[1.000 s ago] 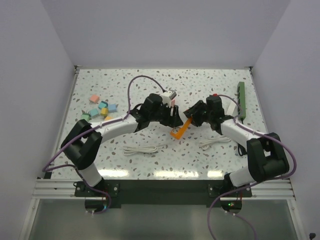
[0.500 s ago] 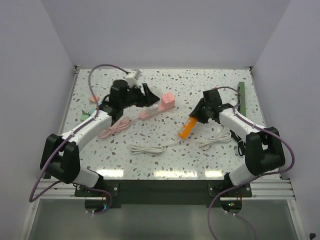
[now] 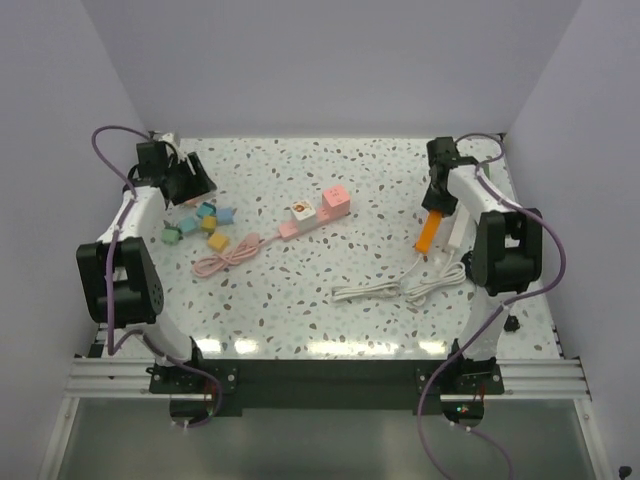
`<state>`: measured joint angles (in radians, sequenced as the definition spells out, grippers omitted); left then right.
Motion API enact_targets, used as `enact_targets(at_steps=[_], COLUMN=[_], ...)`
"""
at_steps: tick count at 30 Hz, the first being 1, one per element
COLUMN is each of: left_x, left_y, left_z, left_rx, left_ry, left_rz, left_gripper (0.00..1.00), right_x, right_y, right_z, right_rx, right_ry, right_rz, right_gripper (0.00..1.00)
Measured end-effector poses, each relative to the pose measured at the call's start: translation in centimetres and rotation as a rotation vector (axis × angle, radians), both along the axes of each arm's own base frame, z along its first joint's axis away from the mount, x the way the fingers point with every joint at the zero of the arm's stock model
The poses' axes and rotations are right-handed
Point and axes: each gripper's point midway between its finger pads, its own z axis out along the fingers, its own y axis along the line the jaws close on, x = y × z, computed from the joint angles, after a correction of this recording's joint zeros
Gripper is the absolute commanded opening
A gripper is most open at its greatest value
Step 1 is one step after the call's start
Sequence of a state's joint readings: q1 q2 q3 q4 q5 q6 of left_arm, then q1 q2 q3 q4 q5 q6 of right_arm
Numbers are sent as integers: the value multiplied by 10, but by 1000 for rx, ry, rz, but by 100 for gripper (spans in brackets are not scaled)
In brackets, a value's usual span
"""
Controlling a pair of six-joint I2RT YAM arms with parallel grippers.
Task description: Pull the plug off the socket
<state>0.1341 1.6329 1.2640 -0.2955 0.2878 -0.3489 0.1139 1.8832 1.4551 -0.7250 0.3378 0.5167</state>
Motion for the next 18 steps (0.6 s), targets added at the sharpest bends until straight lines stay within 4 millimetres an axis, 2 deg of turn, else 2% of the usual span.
enact_targets(at_steps=[2, 5, 7, 9, 10, 11, 14, 15, 18], left_x=[-7, -18, -23, -27, -28, -28, -28, -29, -31], left_y=[25, 52, 64, 68, 68, 68, 68, 68, 66], left_z=[-33, -68, -83, -91, -93, -93, -91, -90, -81], left_rx=[29, 60, 81, 95, 99, 100, 108, 109, 112], left_ry=[106, 219, 267, 296, 302, 304, 295, 291, 270], left_rz=[64, 136, 168, 178, 176, 176, 171, 170, 159], left_gripper=[0, 2, 9, 26, 30, 42, 60, 73, 100], right_x=[13, 16, 15, 12, 11, 10, 11, 12, 15], right_y=[-18, -46, -59, -66, -65, -65, -63, -62, -61], right_z=[-2, -13, -25, -34, -37, -37, -34, -32, -24], right_rx=[-38, -76, -80, -66, -53, -48, -42, -43, -42], right_ry=[15, 79, 121, 152, 161, 164, 170, 168, 161], right_rz=[-24, -71, -90, -96, -89, -86, -61, -57, -46], right_gripper=[7, 21, 39, 55, 65, 70, 82, 84, 90])
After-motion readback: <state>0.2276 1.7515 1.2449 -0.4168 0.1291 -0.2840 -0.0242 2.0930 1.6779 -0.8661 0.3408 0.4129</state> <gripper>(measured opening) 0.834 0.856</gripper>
